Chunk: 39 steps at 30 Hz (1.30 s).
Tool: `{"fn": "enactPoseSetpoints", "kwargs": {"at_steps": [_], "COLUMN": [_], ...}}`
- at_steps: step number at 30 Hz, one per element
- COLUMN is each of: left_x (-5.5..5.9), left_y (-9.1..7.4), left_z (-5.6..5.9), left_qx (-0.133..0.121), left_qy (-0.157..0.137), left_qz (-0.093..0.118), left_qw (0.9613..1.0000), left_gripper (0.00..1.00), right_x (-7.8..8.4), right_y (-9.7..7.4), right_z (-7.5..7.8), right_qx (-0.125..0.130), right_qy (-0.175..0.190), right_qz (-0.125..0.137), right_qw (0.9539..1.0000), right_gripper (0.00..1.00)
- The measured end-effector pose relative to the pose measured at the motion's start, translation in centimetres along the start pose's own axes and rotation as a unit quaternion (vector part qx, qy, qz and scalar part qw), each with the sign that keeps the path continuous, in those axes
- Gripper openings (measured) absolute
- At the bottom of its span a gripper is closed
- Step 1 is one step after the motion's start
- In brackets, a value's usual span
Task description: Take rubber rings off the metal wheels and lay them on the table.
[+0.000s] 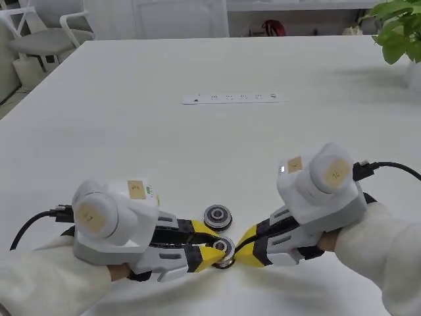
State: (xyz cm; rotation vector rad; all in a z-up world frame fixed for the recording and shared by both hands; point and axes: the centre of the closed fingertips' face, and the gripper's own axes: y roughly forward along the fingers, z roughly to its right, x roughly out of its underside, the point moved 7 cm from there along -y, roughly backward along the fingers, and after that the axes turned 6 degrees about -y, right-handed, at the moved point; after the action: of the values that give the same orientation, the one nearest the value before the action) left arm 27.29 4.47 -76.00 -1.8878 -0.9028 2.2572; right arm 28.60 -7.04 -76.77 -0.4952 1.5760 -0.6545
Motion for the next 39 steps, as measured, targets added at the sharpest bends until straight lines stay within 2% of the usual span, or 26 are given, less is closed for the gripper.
{"fn": "enactPoseSetpoints", "kwargs": {"at_steps": [5,14,16,18,22,28,33,39], "left_x": [0.0,0.0,0.0,0.0,0.0,0.0,0.0,0.1], "left_y": [0.0,-0.1,-0.1,-0.1,0.0,0.0,0.0,0.0], "left_z": [0.0,0.0,0.0,0.0,0.0,0.0,0.0,0.0], "left_qx": [0.0,-0.001,-0.001,-0.002,-0.003,-0.004,-0.004,-0.005], "left_qy": [0.003,0.004,0.004,0.003,0.004,0.004,0.002,0.002], "left_qz": [0.0,0.001,0.002,0.002,0.003,0.003,0.005,0.005], "left_qw": [1.0,1.0,1.0,1.0,1.0,1.0,1.0,1.0], "left_gripper": [0.14,0.14,0.14,0.14,0.14,0.14,0.14,0.14], "right_x": [0.0,0.2,0.3,0.4,0.6,0.5,0.4,0.0], "right_y": [0.0,-0.1,-0.2,-0.3,-0.5,-0.8,-0.8,-1.0], "right_z": [0.2,0.6,0.7,0.7,1.0,1.3,1.3,1.4], "right_qx": [0.003,0.001,-0.001,-0.006,-0.007,-0.007,-0.008,-0.011], "right_qy": [0.01,0.074,0.093,0.13,0.154,0.183,0.186,0.203], "right_qz": [0.002,0.011,0.017,0.025,0.036,0.052,0.053,0.068], "right_qw": [0.9999,0.9972,0.9955,0.9912,0.9873,0.9817,0.981,0.9767], "right_gripper": [0.0,0.0,0.0,0.0,0.0,0.0,0.0,0.0]}}
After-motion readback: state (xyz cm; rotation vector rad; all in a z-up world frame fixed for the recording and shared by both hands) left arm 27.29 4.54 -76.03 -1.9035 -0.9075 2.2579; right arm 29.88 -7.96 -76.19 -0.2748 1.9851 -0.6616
